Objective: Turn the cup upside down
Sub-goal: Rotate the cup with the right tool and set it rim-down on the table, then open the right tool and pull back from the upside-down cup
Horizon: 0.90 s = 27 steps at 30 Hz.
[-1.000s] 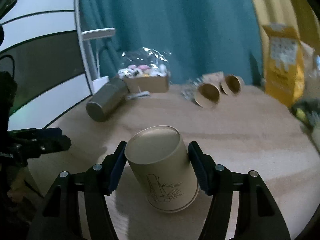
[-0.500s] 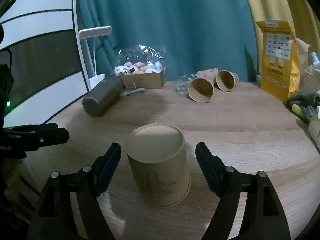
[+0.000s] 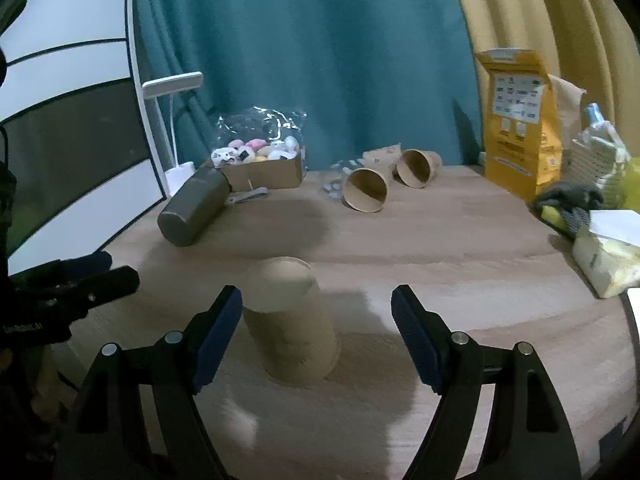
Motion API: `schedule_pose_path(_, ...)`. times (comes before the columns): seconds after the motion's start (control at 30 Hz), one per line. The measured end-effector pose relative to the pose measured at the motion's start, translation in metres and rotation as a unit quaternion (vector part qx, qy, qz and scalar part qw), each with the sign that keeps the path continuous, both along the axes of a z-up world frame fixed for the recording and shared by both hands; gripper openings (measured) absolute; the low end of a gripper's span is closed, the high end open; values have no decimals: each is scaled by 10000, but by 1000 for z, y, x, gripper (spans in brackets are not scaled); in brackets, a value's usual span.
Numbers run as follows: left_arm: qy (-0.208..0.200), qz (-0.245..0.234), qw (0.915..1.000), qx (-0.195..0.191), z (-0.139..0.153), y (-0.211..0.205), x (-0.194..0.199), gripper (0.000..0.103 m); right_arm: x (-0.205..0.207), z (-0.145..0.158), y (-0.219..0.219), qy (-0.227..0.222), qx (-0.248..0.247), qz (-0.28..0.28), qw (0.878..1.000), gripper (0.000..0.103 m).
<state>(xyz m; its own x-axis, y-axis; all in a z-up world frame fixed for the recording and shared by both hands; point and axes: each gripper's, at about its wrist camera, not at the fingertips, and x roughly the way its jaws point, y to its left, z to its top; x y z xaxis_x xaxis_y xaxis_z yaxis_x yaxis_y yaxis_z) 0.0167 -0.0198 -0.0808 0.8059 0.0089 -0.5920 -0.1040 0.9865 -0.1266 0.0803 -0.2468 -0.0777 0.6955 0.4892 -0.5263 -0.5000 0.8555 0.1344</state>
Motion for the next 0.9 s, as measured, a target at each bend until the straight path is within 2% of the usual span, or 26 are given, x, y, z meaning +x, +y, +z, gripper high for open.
schedule_pose_path(0.4, 20, 130, 9999, -80, 3, -10, -13, 89, -10, 0, -13, 33, -75, -94, 9999, 80)
schedule_pose_path(0.63, -74, 190, 9998, 42, 6, -13, -19, 89, -10, -1, -14, 34, -90, -92, 9999, 80)
schedule_pose_path(0.9, 4, 173, 9998, 31, 3, -11, -18, 89, -10, -1, -14, 43, -96, -101, 9999, 80)
